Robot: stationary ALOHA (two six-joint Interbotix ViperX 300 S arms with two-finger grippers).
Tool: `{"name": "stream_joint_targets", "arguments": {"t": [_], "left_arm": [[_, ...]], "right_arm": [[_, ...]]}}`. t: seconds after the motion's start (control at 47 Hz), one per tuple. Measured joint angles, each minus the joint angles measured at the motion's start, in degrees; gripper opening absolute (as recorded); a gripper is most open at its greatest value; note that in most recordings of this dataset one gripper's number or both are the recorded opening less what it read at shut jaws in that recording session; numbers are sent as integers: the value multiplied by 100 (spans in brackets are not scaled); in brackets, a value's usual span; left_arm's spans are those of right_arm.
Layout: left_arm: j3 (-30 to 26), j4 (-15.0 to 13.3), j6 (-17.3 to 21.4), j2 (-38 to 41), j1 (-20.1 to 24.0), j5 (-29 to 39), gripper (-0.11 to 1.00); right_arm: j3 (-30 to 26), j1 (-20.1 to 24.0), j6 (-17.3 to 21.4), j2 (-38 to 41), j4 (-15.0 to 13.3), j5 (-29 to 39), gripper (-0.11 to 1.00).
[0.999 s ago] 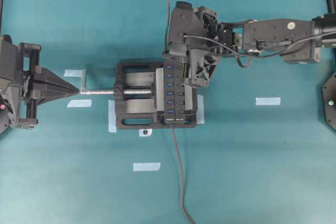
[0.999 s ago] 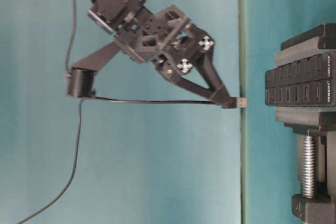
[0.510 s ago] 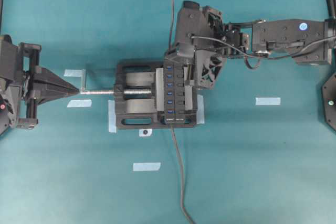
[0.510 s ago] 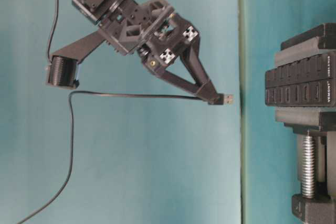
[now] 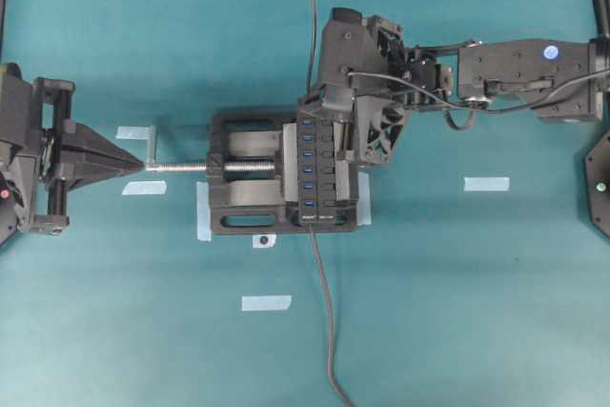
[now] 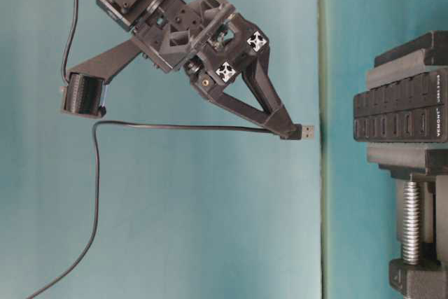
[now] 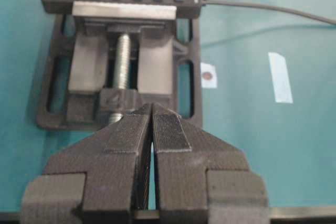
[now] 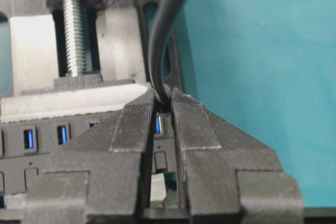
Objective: Insert the USB into the second port from the front of the fixed hub.
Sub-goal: 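Lift the held plug with the right gripper and carry it over the hub, then lower the plug with the right gripper into the second port from the front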
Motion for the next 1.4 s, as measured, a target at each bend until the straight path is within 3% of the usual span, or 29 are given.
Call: {"name": "stream_joint_targets", "arguments": {"t": [0.149, 0.425, 1.403], "left_arm": [[0, -9, -18, 0, 0, 0, 0], [18, 0, 0, 0, 0, 0, 0], [44, 0, -18, 0, 0, 0, 0]], "right_arm": [[0, 70, 18, -62, 9, 193, 4], [35, 237, 396, -343, 62, 299, 4], [220, 712, 615, -475, 149, 211, 4]]}}
